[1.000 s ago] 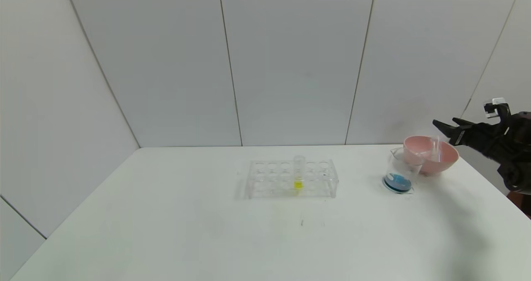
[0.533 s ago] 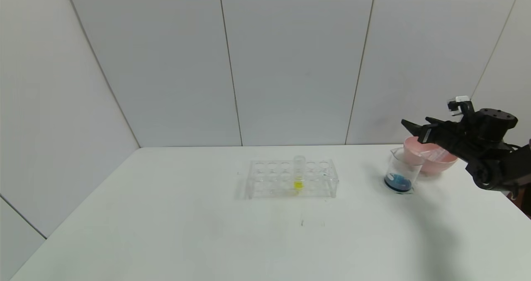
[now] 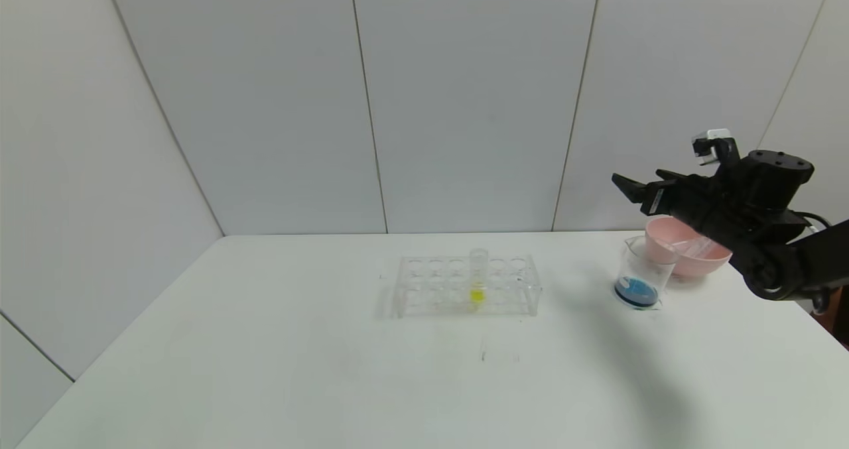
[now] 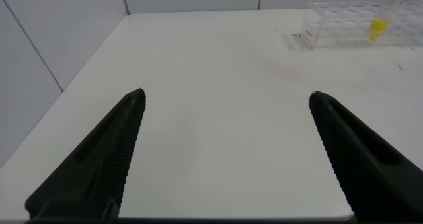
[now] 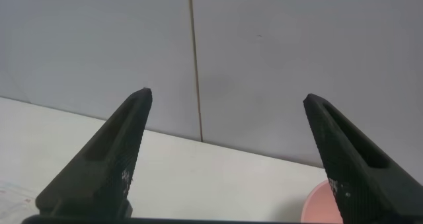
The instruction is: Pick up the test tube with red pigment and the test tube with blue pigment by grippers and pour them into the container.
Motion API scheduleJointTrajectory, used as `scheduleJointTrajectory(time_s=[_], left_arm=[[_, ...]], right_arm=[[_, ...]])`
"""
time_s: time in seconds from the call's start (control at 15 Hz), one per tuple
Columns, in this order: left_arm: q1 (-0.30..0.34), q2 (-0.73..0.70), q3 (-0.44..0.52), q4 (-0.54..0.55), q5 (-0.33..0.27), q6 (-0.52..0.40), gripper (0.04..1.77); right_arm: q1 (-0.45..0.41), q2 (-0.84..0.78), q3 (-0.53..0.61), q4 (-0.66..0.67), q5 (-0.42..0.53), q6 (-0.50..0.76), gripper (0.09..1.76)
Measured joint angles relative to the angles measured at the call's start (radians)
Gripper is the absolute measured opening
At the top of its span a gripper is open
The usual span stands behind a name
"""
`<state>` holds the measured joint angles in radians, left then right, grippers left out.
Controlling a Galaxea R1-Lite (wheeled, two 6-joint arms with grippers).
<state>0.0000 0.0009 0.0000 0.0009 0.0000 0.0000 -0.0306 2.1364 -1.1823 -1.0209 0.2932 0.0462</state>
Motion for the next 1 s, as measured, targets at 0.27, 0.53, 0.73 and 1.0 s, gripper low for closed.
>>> scheduleJointTrajectory(time_s=[0.27,0.53,0.73,1.0], left_arm=[[0.000,0.000,0.000,0.000,0.000,0.000,1.76],[0.000,0.000,0.000,0.000,0.000,0.000,1.76],[0.000,0.000,0.000,0.000,0.000,0.000,1.76],[0.000,0.000,0.000,0.000,0.000,0.000,1.76]], right_arm=[[0.008,-0.190,0.158,-0.022,-0.006,0.023,1.67],[0.010,-0.448,0.380,-0.079,-0.053,0.031,1.68],[0.011,-0.657,0.553,-0.130,-0.066,0.033,1.69],[0.001,-0.968,0.717,-0.136,-0.069,0.033,1.70]])
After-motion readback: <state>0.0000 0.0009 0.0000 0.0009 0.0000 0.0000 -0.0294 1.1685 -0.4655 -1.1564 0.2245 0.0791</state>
